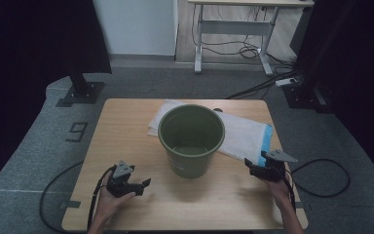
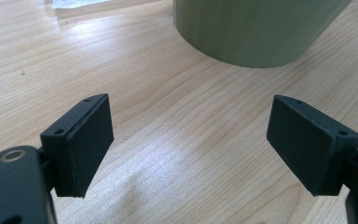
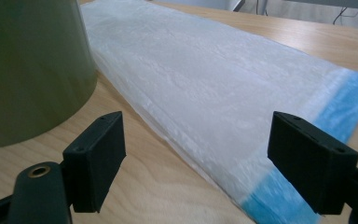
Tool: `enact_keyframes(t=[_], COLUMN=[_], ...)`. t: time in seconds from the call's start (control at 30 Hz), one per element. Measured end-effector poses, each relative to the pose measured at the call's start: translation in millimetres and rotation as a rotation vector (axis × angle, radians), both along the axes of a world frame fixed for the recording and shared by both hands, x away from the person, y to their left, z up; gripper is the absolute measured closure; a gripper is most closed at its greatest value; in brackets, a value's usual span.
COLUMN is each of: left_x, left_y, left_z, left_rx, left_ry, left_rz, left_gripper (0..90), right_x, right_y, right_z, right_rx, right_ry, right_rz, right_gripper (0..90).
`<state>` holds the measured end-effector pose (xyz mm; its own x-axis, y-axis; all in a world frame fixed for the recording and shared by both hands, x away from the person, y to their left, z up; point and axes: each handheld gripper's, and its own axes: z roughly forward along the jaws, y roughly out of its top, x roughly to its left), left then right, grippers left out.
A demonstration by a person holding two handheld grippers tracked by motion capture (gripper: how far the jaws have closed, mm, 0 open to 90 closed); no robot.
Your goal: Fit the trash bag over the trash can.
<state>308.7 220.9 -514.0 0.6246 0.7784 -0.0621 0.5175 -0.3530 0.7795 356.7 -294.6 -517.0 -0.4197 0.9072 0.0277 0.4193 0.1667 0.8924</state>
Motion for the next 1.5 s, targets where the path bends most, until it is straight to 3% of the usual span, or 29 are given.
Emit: enact_keyframes(t=[0.17,0.37,0.47,0.57,0.6,0.67,0.77,0.9,1.1,1.23,1.3,1.33,1.4,1.43,1.47,1.5], left_x=[-0.3,0.7,-0.7,-2.1,-2.1,-1.4,-1.3,-3.2,-3.2,-0.6,0.5,1.5,2.6,2.6,3.8,3.8], left_y=[1.7,8.3,9.8,12.1,15.1,17.3,18.9,20.1,19.9,18.6,18.3,17.9,17.3,17.3,17.1,17.1], left_z=[-0.7,-5.9,-6.5,-5.5,-5.5,-7.5,-11.1,-12.1,-11.7,-10.4,-9.7,-9.4,-9.9,-9.9,-11.0,-11.0], left_rx=[-0.002,-0.017,-0.009,-0.007,-0.024,-0.046,-0.034,-0.023,-0.027,-0.016,-0.018,-0.022,-0.023,-0.023,-0.037,-0.037], left_ry=[-0.001,0.014,0.016,0.008,0.008,0.015,0.023,0.023,0.024,0.004,-0.005,-0.008,-0.009,-0.009,-0.002,-0.002], left_rz=[0.005,0.029,0.033,0.040,0.050,0.057,0.065,0.064,0.058,0.065,0.067,0.070,0.071,0.071,0.069,0.069], left_gripper=[14.6,14.7,14.6,14.5,14.6,14.8,14.8,15.0,15.0,15.8,15.9,16.0,16.1,16.2,16.2,16.2], right_x=[15.5,42.6,53.3,60.2,66.3,68.9,70.2,76.2,78.6,77.6,77.3,77.0,74.7,74.7,72.1,72.1], right_y=[14.1,43.8,54.7,59.8,65.2,70.1,73.2,69.3,66.2,67.0,66.5,64.7,61.6,61.6,59.5,59.5], right_z=[0.1,-4.1,-9.7,-15.4,-21.5,-26.3,-30.2,-32.3,-33.6,-36.0,-36.0,-36.1,-35.9,-35.9,-35.8,-35.8], right_rx=[-0.017,-0.030,-0.072,-0.078,-0.104,-0.129,-0.160,-0.131,-0.128,-0.162,-0.153,-0.125,-0.119,-0.119,-0.115,-0.115], right_ry=[0.006,0.048,0.078,0.090,0.122,0.136,0.140,0.135,0.148,0.173,0.180,0.195,0.184,0.184,0.183,0.183], right_rz=[0.021,0.083,0.099,0.116,0.112,0.109,0.105,0.088,0.070,0.067,0.063,0.062,0.049,0.049,0.043,0.043], right_gripper=[18.9,19.0,19.1,19.9,19.9,20.6,22.6,25.1,27.9,33.3,35.5,42.3,57.9,57.9,66.3,66.3])
